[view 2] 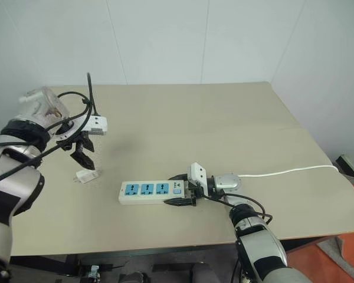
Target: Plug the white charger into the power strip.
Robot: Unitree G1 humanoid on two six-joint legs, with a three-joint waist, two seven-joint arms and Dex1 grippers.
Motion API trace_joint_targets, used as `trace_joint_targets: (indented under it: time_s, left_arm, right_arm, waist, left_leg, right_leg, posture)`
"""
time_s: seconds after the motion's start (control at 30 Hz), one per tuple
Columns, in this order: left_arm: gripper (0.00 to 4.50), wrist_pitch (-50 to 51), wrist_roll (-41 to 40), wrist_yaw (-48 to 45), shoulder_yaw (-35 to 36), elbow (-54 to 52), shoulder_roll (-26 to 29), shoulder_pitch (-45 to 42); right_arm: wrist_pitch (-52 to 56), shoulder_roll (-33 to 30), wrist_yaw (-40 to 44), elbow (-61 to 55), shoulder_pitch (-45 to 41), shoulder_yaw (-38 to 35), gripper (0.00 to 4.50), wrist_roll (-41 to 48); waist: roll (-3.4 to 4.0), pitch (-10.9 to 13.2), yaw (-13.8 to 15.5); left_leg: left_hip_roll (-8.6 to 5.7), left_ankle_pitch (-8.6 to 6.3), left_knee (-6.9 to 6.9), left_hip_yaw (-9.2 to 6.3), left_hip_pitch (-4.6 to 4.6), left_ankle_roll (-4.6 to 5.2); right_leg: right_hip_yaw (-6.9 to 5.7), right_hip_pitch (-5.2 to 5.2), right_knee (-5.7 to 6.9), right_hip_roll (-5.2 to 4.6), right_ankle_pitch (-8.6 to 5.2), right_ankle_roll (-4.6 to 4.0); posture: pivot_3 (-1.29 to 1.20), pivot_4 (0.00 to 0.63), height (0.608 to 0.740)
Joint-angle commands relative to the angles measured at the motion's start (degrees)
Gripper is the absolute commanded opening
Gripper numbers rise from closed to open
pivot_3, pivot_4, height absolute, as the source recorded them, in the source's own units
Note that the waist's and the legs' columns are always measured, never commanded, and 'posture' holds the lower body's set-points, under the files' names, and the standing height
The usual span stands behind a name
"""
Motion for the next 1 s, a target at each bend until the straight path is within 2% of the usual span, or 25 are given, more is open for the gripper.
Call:
trace_joint_targets:
  time_s: [0.03, 0.5, 0.7, 0.83, 1.0]
  left_arm:
    - [4.50, -0.38, 2.78, 0.06, 1.41, 0.51, -0.61, 0.58]
    - [4.50, 1.31, 8.12, 4.61, 4.17, 0.46, -3.93, 6.20]
    - [4.50, 3.96, 9.30, 10.44, 5.49, 2.46, -6.45, 6.98]
    - [3.67, 3.70, 10.17, 11.06, 5.66, 2.96, -7.03, 7.11]
    - [2.04, 3.41, 10.69, 10.77, 5.91, 2.89, -6.78, 7.40]
  right_arm:
    - [1.00, 0.31, -0.50, -0.76, 1.29, 0.14, 3.41, -0.54]
    - [1.84, 0.12, -1.34, -2.43, 2.28, 0.15, 3.41, -0.44]
    - [2.57, -0.10, -1.36, -4.09, 3.35, 0.24, 3.41, -0.20]
    - [3.22, -0.25, -1.72, -5.16, 3.94, 0.22, 3.41, -0.15]
    - [3.62, -0.45, -2.13, -6.03, 4.47, 0.33, 3.41, -0.26]
  waist:
    - [0.00, 0.00, 0.01]
    - [0.00, 0.00, 0.03]
    - [-0.01, 0.00, 0.11]
    - [-0.01, 0.00, 0.10]
    - [-0.01, 0.00, 0.13]
  left_leg:
    - [0.00, 0.00, 0.00, 0.00, 0.00, 0.00]
    - [0.00, 0.00, 0.02, -0.04, -0.01, 0.00]
    - [-0.02, 0.00, 0.02, -0.04, -0.01, 0.00]
    - [-0.02, 0.00, 0.02, -0.06, -0.01, 0.00]
    - [-0.03, 0.00, 0.02, -0.07, -0.05, 0.00]
  right_leg:
    - [0.00, 0.00, 0.01, 0.00, 0.00, 0.00]
    - [-0.01, 0.01, 0.05, 0.00, 0.01, -0.01]
    - [0.00, 0.04, 0.03, -0.01, 0.00, 0.00]
    - [0.00, 0.04, 0.04, -0.01, 0.00, -0.01]
    - [0.00, 0.05, 0.02, -0.01, 0.01, -0.01]
  posture:
    - [0.00, 0.150, 0.740]
    - [0.00, 0.150, 0.740]
    - [0.00, 0.150, 0.740]
    - [0.00, 0.150, 0.740]
    - [0.00, 0.150, 0.740]
